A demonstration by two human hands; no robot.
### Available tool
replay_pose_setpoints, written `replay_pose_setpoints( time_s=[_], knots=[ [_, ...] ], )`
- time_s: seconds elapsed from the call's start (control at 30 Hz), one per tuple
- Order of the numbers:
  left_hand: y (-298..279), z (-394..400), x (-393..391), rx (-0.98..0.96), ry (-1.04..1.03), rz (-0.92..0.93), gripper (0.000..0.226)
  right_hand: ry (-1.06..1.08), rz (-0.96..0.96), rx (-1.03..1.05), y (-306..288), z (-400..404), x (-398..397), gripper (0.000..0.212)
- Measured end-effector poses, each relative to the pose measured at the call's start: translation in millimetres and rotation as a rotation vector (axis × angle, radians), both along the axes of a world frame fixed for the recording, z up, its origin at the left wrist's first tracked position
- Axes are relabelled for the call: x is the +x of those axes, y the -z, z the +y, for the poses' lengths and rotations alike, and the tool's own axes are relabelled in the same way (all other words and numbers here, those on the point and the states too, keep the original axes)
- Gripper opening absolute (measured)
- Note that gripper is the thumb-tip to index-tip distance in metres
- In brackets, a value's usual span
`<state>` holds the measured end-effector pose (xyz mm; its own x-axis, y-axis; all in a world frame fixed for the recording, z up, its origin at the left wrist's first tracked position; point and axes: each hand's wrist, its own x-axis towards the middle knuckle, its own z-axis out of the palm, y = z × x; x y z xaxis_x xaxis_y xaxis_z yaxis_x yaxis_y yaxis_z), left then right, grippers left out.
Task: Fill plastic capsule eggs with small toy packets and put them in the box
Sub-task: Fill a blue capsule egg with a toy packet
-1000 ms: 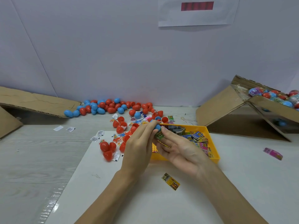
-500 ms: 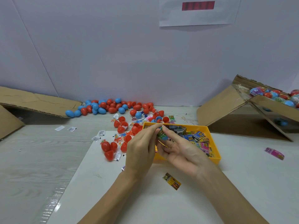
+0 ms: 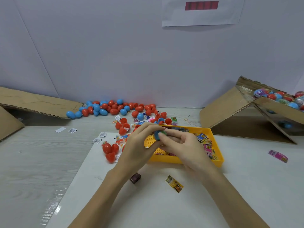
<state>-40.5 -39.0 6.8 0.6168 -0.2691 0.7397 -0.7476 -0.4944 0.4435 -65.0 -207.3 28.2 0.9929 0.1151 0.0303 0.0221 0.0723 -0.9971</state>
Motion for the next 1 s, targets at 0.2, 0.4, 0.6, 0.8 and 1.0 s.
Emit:
replay_pose_setpoints(
  time_s=[0.2,0.4,0.6,0.8,1.0],
  knots=[
    [2.0,-11.2,-8.3,0.012,-0.069,-0.049,0.038,0.257,-0.156,-0.194,11.0,8.5,-0.8,0.027],
    [5.2,-18.6,-13.4,-0.002,-0.128,-0.059,0.043,0.383,-0.223,-0.326,19.2,14.6,-1.4,0.023],
    [5.5,-21.3,-16.8,-0.005,-0.178,-0.071,0.045,0.415,-0.256,-0.399,19.7,15.8,-2.5,0.021],
    [0.7,-26.7,-18.9,-0.115,-0.234,-0.058,0.042,0.446,-0.255,-0.433,15.5,11.8,0.1,0.02],
    [-3.4,-30.2,-23.9,-0.241,-0.251,0.048,0.038,0.487,-0.3,-0.492,13.0,15.7,-1.6,0.025]
  ],
)
